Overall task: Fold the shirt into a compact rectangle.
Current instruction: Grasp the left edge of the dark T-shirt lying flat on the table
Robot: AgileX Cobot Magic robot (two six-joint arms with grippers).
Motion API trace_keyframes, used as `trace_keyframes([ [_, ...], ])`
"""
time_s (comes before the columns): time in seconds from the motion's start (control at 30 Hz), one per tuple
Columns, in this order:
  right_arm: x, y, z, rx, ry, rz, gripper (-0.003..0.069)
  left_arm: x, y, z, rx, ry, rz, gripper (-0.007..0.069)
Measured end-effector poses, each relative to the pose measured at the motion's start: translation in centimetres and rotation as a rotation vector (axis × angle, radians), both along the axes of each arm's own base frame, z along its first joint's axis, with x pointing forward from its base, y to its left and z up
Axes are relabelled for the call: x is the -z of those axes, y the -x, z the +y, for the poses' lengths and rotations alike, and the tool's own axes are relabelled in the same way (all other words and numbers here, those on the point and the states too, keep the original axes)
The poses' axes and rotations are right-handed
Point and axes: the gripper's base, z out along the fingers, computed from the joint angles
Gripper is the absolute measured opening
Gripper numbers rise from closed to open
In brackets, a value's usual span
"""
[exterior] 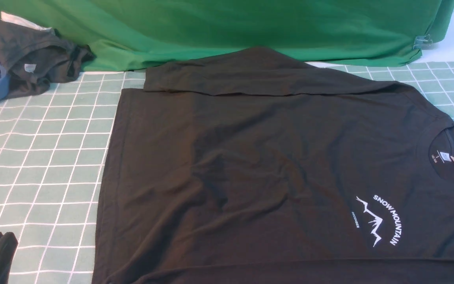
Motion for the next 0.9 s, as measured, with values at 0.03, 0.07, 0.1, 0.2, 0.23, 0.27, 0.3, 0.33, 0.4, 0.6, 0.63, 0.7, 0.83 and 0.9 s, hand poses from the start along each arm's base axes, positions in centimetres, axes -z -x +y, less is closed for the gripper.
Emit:
trace_keyframes([
  [0.03, 0.0, 0.0, 0.0, 0.0, 0.0, 0.0, 0.0242, 0.0, 0.0, 0.0, 0.0, 0.0, 0.0, 0.0036],
  [0.07, 0.0, 0.0, 0.0, 0.0, 0.0, 0.0, 0.0242, 0.0, 0.0, 0.0, 0.0, 0.0, 0.0, 0.0036],
  [0.1, 0.0, 0.0, 0.0, 0.0, 0.0, 0.0, 0.0242, 0.0, 0.0, 0.0, 0.0, 0.0, 0.0, 0.0036],
  [0.2, 0.0, 0.0, 0.0, 0.0, 0.0, 0.0, 0.0242, 0.0, 0.0, 0.0, 0.0, 0.0, 0.0, 0.0036],
  [0.23, 0.0, 0.0, 0.0, 0.0, 0.0, 0.0, 0.0242, 0.0, 0.0, 0.0, 0.0, 0.0, 0.0, 0.0036],
  [0.27, 0.0, 0.0, 0.0, 0.0, 0.0, 0.0, 0.0242, 0.0, 0.0, 0.0, 0.0, 0.0, 0.0, 0.0036],
  [0.3, 0.0, 0.0, 0.0, 0.0, 0.0, 0.0, 0.0242, 0.0, 0.0, 0.0, 0.0, 0.0, 0.0, 0.0036],
  [0.33, 0.0, 0.0, 0.0, 0.0, 0.0, 0.0, 0.0242, 0.0, 0.0, 0.0, 0.0, 0.0, 0.0, 0.0036],
  [0.4, 0.0, 0.0, 0.0, 0.0, 0.0, 0.0, 0.0242, 0.0, 0.0, 0.0, 0.0, 0.0, 0.0, 0.0036],
  [0.6, 0.0, 0.0, 0.0, 0.0, 0.0, 0.0, 0.0242, 0.03, 0.0, 0.0, 0.0, 0.0, 0.003, 0.0036],
  [0.63, 0.0, 0.0, 0.0, 0.0, 0.0, 0.0, 0.0242, 0.03, 0.0, 0.0, 0.0, 0.0, 0.003, 0.0036],
  [0.7, 0.0, 0.0, 0.0, 0.0, 0.0, 0.0, 0.0242, 0.03, 0.0, 0.0, 0.0, 0.0, 0.003, 0.0036],
  [0.83, 0.0, 0.0, 0.0, 0.0, 0.0, 0.0, 0.0242, -0.06, -0.01, 0.03, -0.001, -0.012, -0.006, 0.0036],
  [0.9, 0.0, 0.0, 0.0, 0.0, 0.0, 0.0, 0.0242, -0.41, -0.05, 0.03, -0.002, -0.007, -0.046, 0.0036],
])
